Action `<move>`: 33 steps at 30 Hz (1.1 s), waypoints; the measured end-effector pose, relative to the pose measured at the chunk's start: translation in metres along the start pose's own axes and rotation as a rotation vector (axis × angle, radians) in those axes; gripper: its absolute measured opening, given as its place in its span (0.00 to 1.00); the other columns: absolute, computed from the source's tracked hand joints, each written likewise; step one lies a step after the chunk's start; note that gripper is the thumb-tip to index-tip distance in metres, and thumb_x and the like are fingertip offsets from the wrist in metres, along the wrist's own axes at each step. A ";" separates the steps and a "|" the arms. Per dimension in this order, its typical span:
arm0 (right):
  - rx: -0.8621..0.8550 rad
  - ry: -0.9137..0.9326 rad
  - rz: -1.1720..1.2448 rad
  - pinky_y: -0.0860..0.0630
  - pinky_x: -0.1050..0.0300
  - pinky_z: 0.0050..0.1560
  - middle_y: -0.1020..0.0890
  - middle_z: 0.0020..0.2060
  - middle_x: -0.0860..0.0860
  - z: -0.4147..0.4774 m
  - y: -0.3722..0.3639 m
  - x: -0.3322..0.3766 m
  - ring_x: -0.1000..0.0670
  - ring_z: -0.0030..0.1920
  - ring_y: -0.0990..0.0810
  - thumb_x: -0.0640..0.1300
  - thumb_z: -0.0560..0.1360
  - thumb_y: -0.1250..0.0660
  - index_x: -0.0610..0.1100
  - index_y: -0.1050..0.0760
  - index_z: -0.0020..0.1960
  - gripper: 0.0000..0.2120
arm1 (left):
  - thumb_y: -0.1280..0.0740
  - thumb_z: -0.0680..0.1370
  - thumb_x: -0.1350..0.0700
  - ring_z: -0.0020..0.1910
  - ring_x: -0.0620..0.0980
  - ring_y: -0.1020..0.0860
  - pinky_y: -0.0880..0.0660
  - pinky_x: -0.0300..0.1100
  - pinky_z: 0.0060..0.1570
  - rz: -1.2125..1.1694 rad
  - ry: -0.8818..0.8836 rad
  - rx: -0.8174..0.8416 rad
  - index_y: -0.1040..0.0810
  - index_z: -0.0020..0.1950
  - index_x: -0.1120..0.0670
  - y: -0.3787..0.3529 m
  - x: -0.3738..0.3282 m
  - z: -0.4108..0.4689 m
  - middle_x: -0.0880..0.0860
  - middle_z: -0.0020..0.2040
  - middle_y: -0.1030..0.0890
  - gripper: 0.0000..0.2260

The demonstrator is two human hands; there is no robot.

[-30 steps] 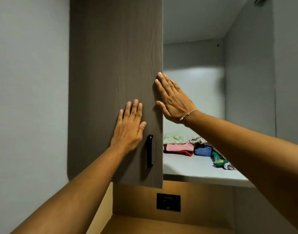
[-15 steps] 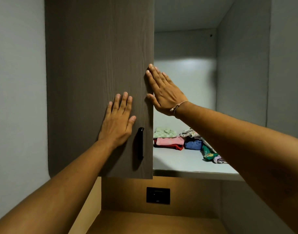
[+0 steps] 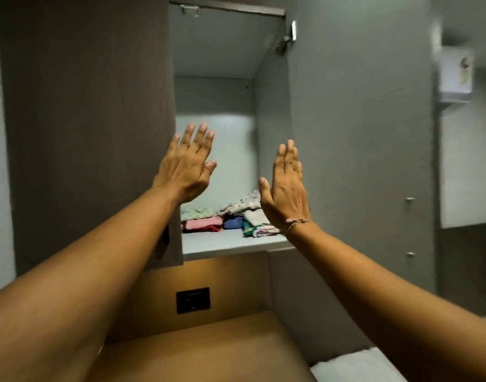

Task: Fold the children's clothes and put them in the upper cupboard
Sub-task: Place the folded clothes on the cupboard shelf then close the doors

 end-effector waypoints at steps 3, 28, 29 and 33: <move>-0.131 -0.086 -0.045 0.62 0.51 0.77 0.61 0.78 0.43 -0.036 0.079 -0.023 0.47 0.78 0.63 0.50 0.77 0.44 0.39 0.62 0.78 0.39 | 0.51 0.82 0.45 0.79 0.53 0.59 0.59 0.52 0.77 -0.042 -0.141 -0.062 0.56 0.80 0.52 0.031 -0.088 0.024 0.53 0.80 0.56 0.29; -0.107 -0.233 0.282 0.53 0.54 0.76 0.64 0.78 0.49 -0.070 0.140 -0.083 0.50 0.78 0.59 0.54 0.75 0.44 0.46 0.63 0.78 0.41 | 0.55 0.83 0.45 0.79 0.57 0.56 0.55 0.54 0.77 0.141 -0.499 -0.188 0.52 0.80 0.55 0.120 -0.280 0.084 0.56 0.80 0.52 0.27; -0.100 -0.187 0.279 0.55 0.52 0.78 0.62 0.78 0.48 -0.069 0.133 -0.068 0.51 0.78 0.61 0.53 0.75 0.44 0.45 0.63 0.78 0.40 | 0.54 0.83 0.46 0.79 0.57 0.55 0.54 0.54 0.77 0.142 -0.485 -0.191 0.51 0.80 0.55 0.123 -0.265 0.076 0.57 0.80 0.51 0.27; -0.062 -0.035 0.291 0.59 0.53 0.77 0.57 0.78 0.48 -0.064 0.100 -0.013 0.51 0.78 0.63 0.54 0.77 0.46 0.45 0.59 0.79 0.36 | 0.51 0.83 0.47 0.79 0.57 0.52 0.53 0.53 0.77 0.160 -0.448 -0.183 0.49 0.80 0.56 0.127 -0.203 0.052 0.58 0.80 0.49 0.27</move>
Point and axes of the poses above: each hand's wrist, its own z-axis towards the middle knuckle, its own y-axis out of the back of the hand, x = y × z, the point moved 10 cm from there along z, towards the middle knuckle
